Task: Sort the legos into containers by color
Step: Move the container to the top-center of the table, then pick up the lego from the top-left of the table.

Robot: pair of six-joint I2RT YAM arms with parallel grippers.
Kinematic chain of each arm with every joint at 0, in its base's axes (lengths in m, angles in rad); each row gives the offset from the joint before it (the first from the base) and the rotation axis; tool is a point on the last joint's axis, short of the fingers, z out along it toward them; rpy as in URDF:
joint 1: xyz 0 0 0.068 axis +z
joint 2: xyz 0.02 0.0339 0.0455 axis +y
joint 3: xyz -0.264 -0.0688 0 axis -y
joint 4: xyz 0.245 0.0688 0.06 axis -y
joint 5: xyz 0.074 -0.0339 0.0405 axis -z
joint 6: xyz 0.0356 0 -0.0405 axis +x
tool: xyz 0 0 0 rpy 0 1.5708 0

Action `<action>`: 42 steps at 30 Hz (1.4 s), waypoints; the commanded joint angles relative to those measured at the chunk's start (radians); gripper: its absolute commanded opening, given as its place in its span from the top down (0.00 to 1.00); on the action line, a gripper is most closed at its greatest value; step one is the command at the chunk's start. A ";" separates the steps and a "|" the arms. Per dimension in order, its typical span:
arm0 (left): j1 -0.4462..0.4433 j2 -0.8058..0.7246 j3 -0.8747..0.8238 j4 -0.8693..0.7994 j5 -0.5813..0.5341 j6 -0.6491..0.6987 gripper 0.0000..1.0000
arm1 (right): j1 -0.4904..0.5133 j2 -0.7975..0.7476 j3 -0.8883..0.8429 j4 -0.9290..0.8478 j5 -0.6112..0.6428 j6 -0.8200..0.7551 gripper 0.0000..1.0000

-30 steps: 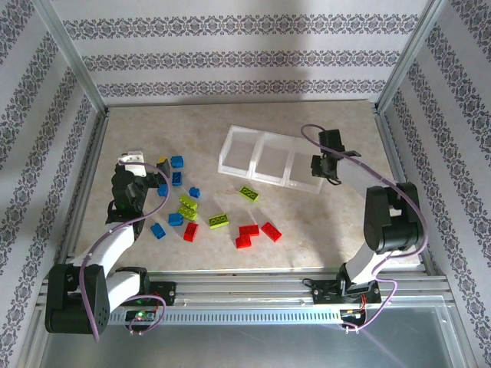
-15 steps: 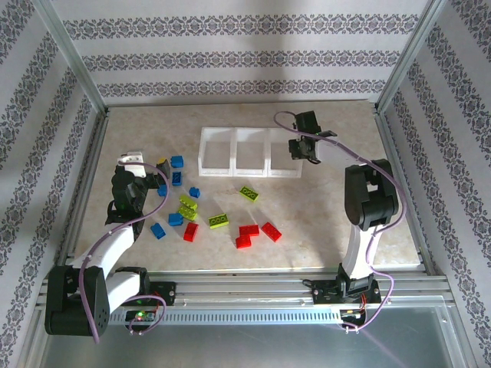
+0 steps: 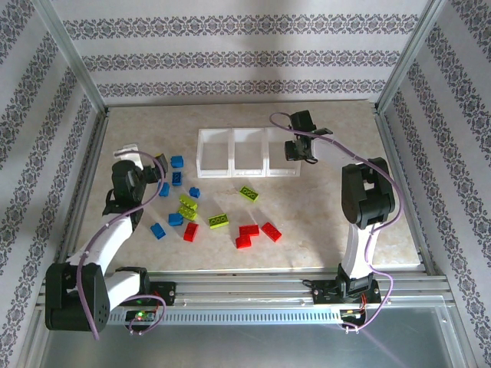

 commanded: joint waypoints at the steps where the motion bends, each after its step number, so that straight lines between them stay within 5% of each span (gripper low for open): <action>1: 0.013 0.059 0.103 -0.232 -0.041 -0.067 0.00 | 0.003 -0.077 -0.002 -0.024 0.043 0.014 0.44; 8: 0.015 0.304 0.358 -0.529 -0.031 -0.099 0.00 | -0.005 -0.166 -0.056 -0.006 0.070 0.061 0.30; 10: 0.015 0.390 0.429 -0.581 -0.002 -0.101 0.00 | -0.005 -0.206 -0.108 0.022 0.094 0.095 0.02; 25: 0.004 0.855 0.821 -0.751 0.193 -0.066 0.01 | 0.075 -0.430 -0.381 0.131 0.253 0.301 0.02; 35: -0.026 0.963 0.936 -0.836 0.165 -0.038 0.16 | 0.124 -0.544 -0.491 0.186 0.353 0.403 0.02; 42: -0.053 0.990 0.960 -0.855 0.149 -0.031 0.16 | 0.124 -0.607 -0.524 0.192 0.376 0.399 0.02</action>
